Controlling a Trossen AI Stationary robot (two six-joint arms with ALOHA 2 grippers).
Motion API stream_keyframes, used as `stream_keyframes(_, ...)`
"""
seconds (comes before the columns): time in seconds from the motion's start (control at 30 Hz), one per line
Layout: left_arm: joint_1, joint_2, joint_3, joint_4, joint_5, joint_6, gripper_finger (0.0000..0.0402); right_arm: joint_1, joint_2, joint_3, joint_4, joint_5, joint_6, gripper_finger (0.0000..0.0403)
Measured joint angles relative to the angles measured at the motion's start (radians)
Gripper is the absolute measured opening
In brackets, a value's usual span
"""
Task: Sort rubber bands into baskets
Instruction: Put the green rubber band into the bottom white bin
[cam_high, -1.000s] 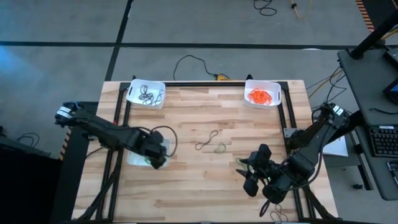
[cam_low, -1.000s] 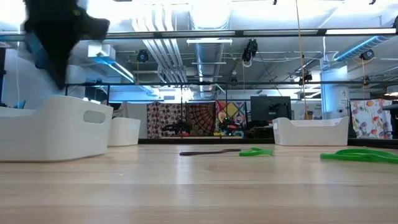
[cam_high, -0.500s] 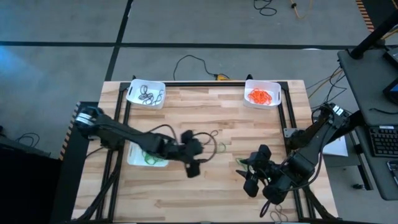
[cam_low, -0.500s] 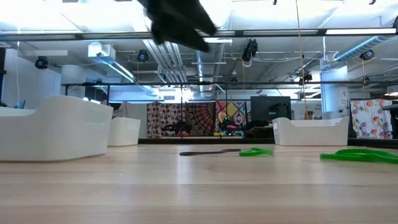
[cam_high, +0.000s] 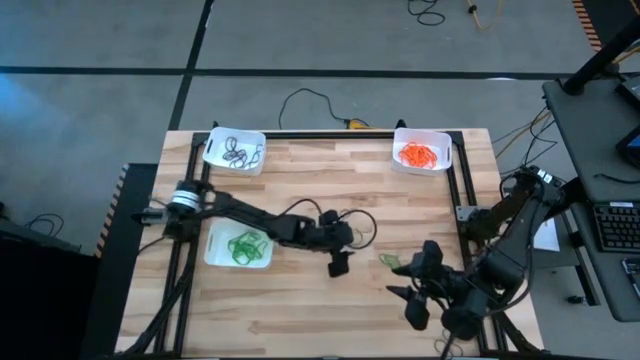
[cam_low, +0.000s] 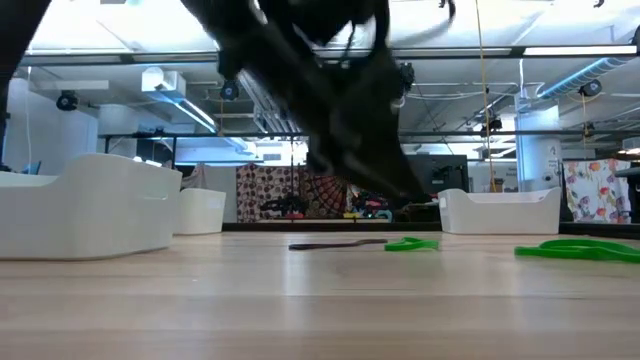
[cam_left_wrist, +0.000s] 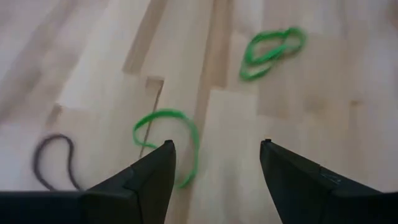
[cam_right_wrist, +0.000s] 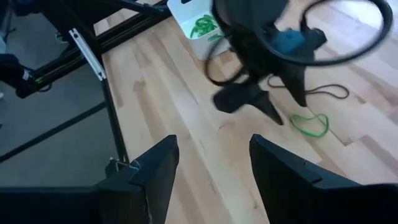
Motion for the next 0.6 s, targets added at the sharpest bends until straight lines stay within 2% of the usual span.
stream_keyframes(0.13, 0.020, 0.067, -0.002, 0.049, 0.045, 0.027, 0.0217, 0.005, 0.001, 0.000, 0.000, 0.000, 0.029, 0.0192)
stream_keyframes(0.23, 0.015, 0.110, -0.001, 0.060, -0.009, 0.009, 0.0217, 0.006, 0.001, 0.000, 0.000, 0.000, 0.030, 0.0192)
stream_keyframes(0.43, 0.019, 0.150, 0.002, 0.076, -0.050, -0.065, 0.0216, 0.006, 0.002, 0.000, -0.002, 0.000, 0.028, 0.0192)
stream_keyframes(0.53, 0.025, 0.159, 0.005, 0.050, -0.055, -0.116, 0.0200, 0.005, 0.002, 0.000, -0.004, 0.000, 0.013, 0.0192)
stream_keyframes(0.6, 0.034, 0.172, 0.006, 0.035, -0.054, -0.186, 0.0173, 0.003, 0.002, 0.000, -0.005, 0.000, 0.011, 0.0192)
